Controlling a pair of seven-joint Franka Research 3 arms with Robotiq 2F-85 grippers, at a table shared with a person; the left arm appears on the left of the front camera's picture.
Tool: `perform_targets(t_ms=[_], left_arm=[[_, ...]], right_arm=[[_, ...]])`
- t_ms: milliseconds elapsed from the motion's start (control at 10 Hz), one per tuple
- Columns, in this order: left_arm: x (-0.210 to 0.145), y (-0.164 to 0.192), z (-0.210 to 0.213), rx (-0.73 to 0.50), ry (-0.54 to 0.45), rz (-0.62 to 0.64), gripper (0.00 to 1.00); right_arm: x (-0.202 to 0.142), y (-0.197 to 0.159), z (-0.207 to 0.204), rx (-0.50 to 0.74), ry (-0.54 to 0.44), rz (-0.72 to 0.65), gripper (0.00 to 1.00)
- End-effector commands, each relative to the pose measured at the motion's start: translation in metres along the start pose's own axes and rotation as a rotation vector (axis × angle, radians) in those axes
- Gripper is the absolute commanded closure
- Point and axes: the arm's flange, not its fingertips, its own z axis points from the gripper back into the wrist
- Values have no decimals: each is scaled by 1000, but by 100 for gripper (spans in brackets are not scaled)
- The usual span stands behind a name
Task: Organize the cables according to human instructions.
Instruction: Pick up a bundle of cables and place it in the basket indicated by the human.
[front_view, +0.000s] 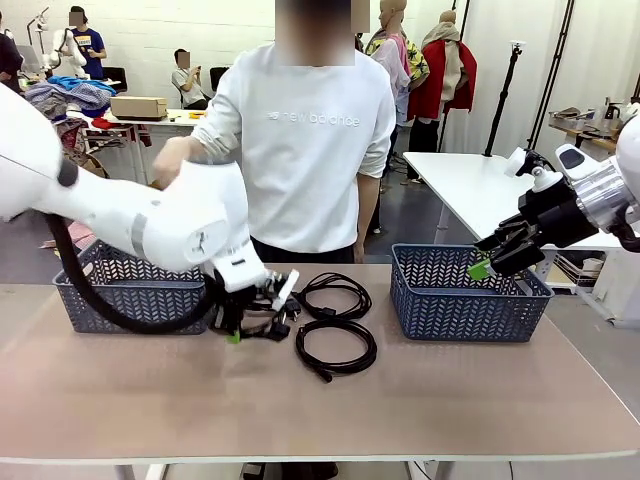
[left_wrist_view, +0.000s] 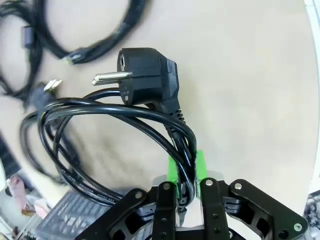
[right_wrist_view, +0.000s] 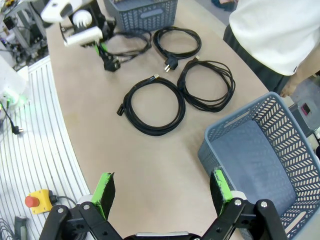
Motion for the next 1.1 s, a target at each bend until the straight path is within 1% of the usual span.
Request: perform_targets(t_ms=[0,100,200,400,600,700,800,1000], left_arm=[[-15,4,66,73,42,14,100],[-25,13,92,83,51,12,100],[-45,23,114,93,68,43,100],[-95,46,130,93,62,153,100],[-147,74,122,56,21,262,100],[-166,85,115,52,10,302,100],[-181,96,107,57,9,332,100],[-196,114,89,58,13,413,100]], right_arm=[[1,-4,0,13,-28,18,0],[1,-4,0,13,-28,18,0],[1,-4,0,13,-28,18,0],[1,-4,0,13,-28,18,0],[1,-4,0,13,-28,18,0],[1,-4,0,13,-28,18,0],[1,-4,0,13,-28,18,0],[1,-4,0,13,-28,18,0]])
